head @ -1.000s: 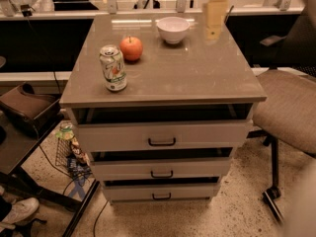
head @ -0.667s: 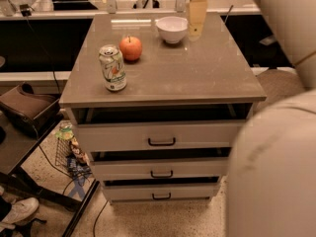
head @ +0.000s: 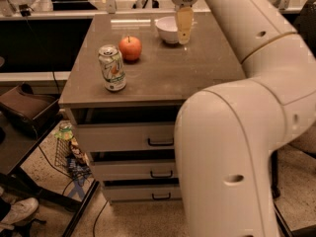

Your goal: Move white bowl near 7up can

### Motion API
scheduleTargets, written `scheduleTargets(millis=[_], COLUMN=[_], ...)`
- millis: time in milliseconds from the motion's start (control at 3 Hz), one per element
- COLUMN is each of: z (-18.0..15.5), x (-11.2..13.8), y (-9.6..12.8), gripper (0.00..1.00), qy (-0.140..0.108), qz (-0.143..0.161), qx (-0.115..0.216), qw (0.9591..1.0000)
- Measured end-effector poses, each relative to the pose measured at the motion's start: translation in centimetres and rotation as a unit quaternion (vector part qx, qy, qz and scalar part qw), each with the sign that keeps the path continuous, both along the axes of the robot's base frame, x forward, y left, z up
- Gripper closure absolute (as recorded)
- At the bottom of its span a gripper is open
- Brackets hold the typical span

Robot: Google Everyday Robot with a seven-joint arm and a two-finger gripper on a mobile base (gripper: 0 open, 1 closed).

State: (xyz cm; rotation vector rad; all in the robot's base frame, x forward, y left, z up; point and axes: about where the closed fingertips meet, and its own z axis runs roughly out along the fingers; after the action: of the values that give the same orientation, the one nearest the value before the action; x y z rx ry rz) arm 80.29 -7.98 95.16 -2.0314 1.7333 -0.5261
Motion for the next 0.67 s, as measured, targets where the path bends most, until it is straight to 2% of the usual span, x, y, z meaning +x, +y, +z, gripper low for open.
scheduleTargets(millis=[333, 667], z=[-0.6, -1.8], x=[0.8, 1.8], y=[-0.1, -1.0], gripper=[0.0, 0.0], qy=[-0.001, 0.002], qz=[-0.004, -0.004], qx=[0.0, 0.013], qw=[1.0, 0.9999])
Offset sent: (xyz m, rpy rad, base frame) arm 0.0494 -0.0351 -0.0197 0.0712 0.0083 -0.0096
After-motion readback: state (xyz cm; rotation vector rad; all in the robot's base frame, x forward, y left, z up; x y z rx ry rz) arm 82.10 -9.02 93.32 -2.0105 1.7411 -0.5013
